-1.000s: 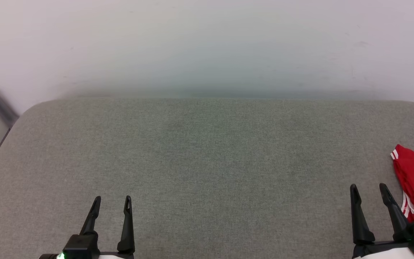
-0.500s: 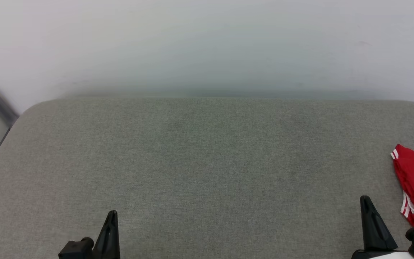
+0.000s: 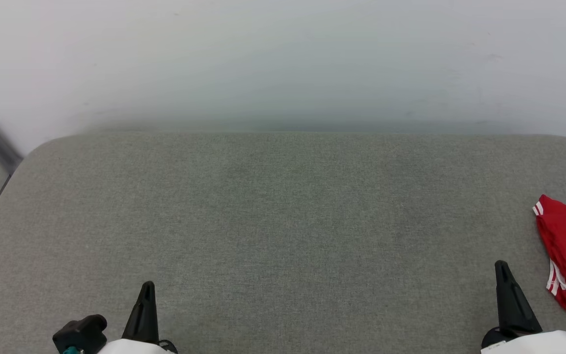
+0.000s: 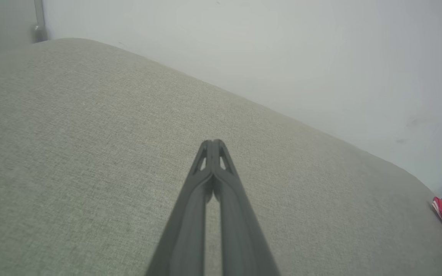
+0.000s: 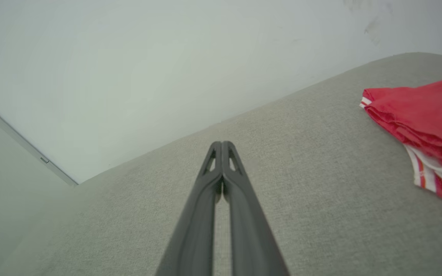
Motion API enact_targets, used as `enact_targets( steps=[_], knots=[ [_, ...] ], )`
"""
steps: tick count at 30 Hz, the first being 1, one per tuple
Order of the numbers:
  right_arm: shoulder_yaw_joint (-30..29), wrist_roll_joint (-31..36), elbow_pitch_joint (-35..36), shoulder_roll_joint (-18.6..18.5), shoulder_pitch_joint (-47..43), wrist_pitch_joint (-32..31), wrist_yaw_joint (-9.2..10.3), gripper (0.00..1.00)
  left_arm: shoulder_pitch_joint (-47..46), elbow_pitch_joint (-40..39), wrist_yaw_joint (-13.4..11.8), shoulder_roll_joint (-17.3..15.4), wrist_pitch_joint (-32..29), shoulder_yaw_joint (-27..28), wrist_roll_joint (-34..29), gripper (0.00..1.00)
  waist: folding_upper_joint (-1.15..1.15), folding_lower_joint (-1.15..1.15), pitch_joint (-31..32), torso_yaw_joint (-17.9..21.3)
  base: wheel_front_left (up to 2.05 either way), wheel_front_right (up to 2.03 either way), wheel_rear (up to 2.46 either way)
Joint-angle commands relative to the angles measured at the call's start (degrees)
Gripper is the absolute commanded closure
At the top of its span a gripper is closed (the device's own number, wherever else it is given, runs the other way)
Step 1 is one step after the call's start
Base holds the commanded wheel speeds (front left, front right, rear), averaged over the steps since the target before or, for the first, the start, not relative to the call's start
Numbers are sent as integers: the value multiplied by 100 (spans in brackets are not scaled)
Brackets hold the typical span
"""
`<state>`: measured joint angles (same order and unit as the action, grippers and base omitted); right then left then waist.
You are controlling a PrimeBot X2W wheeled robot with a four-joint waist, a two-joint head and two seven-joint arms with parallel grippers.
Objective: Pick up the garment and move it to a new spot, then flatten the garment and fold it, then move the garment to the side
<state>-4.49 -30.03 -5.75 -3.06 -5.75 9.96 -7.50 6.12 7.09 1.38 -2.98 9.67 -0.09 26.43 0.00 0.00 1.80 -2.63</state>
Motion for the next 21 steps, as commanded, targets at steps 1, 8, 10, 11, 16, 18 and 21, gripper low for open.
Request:
enact_targets(
  steps=[1, 8, 10, 11, 16, 18, 21],
  knots=[
    [-7, -140, 52, -31, 158, -34, 0, 100, -171, -65, 30, -27, -21, 23, 143, 100, 0, 0, -1, 1, 0, 0, 0],
    [-15, -783, -37, -37, 270, -190, 0, 100, -289, 11, 91, -34, -178, 79, 822, 100, 0, 0, -14, 19, 0, 0, 0],
    [-17, -960, -61, -39, 306, -234, 0, 100, -316, 33, 109, -35, -220, 94, 1006, 100, 0, 0, -18, 24, 0, 0, 0],
    [-19, -1044, -72, -39, 324, -254, 0, 100, -330, 44, 118, -36, -243, 102, 1097, 100, 0, 0, -20, 26, 0, 0, 0],
    [-26, -1455, -131, -42, 388, -358, 1, 100, -409, 91, 158, -39, -342, 140, 1531, 100, 0, 0, -29, 39, 0, 0, 0],
    [-29, -1616, -152, -43, 420, -400, 1, 100, -432, 111, 173, -40, -383, 155, 1701, 100, 0, 0, -33, 44, 0, 0, 0],
    [-33, -1847, -185, -44, 462, -456, 1, 100, -479, 140, 193, -42, -444, 176, 1946, 100, 0, 0, -39, 51, 0, 0, 0]
  ],
)
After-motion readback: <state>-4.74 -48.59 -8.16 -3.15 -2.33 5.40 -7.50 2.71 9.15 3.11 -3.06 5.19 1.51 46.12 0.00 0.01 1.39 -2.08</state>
